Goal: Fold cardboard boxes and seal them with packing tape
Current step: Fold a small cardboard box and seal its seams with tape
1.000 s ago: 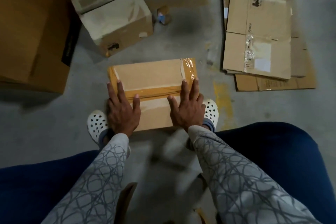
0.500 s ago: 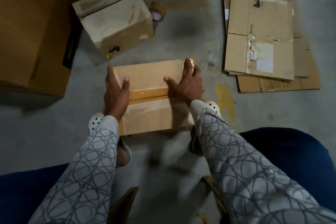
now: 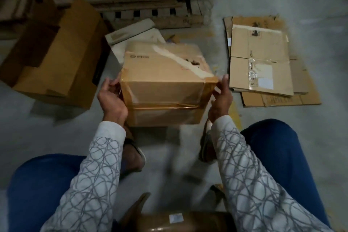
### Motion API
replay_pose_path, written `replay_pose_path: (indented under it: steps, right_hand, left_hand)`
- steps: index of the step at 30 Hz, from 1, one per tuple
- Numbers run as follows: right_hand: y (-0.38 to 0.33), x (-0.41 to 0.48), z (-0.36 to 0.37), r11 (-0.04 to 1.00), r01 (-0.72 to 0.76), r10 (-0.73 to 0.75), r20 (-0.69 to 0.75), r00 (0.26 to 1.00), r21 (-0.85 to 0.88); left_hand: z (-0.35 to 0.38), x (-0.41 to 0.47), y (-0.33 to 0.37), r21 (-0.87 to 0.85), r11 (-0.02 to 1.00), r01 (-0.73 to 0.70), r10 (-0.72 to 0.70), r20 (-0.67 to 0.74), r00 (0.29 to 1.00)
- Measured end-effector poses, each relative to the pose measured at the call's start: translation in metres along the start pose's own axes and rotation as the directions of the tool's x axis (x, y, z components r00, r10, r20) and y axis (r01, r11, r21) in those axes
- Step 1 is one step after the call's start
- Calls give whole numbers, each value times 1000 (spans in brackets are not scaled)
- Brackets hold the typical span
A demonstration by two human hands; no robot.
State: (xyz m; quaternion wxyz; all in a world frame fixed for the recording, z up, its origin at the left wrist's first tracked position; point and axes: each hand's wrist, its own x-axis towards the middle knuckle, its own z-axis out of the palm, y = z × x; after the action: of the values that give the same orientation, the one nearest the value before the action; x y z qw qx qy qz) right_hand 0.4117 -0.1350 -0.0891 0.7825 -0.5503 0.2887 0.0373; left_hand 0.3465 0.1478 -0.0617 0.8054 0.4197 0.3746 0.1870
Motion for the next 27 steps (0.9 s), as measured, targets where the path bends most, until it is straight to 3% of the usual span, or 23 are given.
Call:
replay_pose_path:
  steps: [3, 6, 8, 14, 18, 22, 27]
  right_hand:
    - [1, -20, -13, 998, 39, -37, 44, 998, -47]
    - [13, -32, -14, 943, 66, -10, 173, 985, -325]
    - [32, -17, -18, 857, 96, 15, 210, 978, -507]
    - [46, -1, -15, 865, 160, -39, 254, 966, -476]
    - [39, 10, 11, 970, 100, -35, 277, 960, -224]
    - [51, 30, 19, 977, -76, 87, 45, 995, -201]
    - [89, 35, -2, 865, -313, 351, 26, 936, -392]
  left_hand:
    - [-12, -15, 21, 132, 991, 18, -21, 27, 999]
    - [-27, -25, 22, 443, 894, 64, -125, 111, 986]
    - [-35, -31, 6, 546, 837, 12, -96, 126, 987]
    - [-42, -33, -42, 465, 885, -2, -13, 29, 999]
    - [-43, 7, -42, 322, 947, 5, 6, -33, 999]
    - [-61, 47, -62, 232, 947, 223, -186, -170, 968]
    - [-86, 46, -112, 285, 816, 504, -464, -197, 864]
